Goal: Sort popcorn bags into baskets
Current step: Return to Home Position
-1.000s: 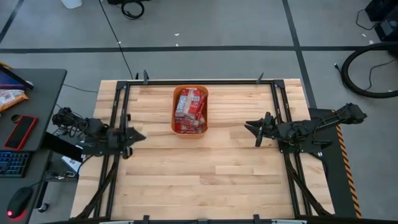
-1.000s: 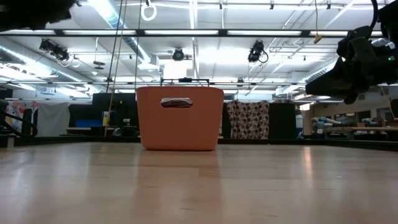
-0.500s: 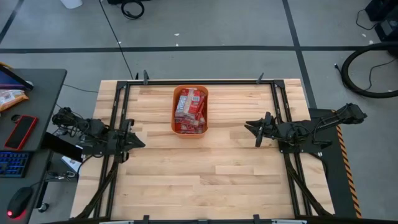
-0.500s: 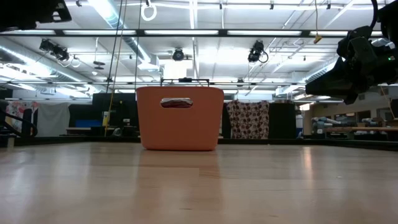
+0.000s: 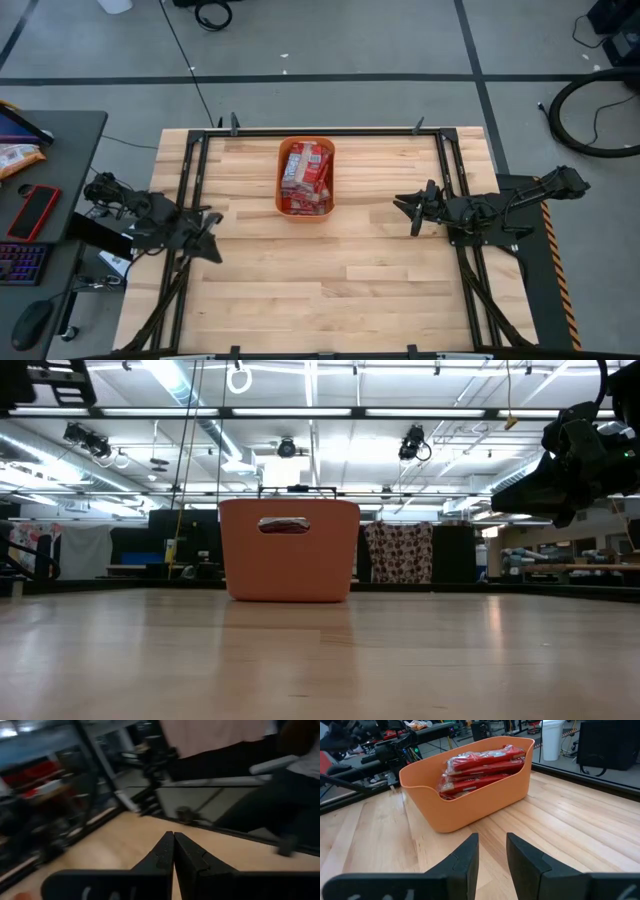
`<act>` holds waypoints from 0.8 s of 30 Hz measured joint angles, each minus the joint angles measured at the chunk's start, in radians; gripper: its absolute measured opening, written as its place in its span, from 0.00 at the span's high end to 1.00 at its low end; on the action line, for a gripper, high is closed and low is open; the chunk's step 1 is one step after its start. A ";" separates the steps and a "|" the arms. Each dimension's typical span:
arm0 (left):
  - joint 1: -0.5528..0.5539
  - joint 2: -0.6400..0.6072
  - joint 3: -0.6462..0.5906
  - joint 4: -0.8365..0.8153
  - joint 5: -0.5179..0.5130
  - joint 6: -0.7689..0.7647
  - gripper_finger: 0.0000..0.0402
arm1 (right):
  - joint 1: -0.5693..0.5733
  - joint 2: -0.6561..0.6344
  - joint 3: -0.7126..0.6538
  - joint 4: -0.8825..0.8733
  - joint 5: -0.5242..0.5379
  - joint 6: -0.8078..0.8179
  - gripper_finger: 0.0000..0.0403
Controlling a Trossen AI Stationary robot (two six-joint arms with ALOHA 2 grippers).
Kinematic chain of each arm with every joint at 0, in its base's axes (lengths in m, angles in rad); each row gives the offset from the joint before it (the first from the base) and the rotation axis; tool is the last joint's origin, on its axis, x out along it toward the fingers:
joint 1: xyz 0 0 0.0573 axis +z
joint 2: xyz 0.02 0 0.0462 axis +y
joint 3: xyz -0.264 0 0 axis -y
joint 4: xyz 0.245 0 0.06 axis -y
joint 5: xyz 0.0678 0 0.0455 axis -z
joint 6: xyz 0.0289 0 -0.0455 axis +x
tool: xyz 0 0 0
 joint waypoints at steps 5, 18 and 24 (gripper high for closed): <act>0.000 0.000 0.000 -0.045 0.097 0.012 0.97 | 0.000 0.000 0.000 0.000 0.000 0.000 0.74; 0.011 0.012 -0.131 0.210 0.033 0.124 0.97 | 0.000 0.000 0.000 0.000 -0.002 0.001 0.74; 0.010 0.019 -0.129 0.267 0.006 0.102 0.97 | 0.000 0.000 0.000 0.000 -0.002 0.000 0.74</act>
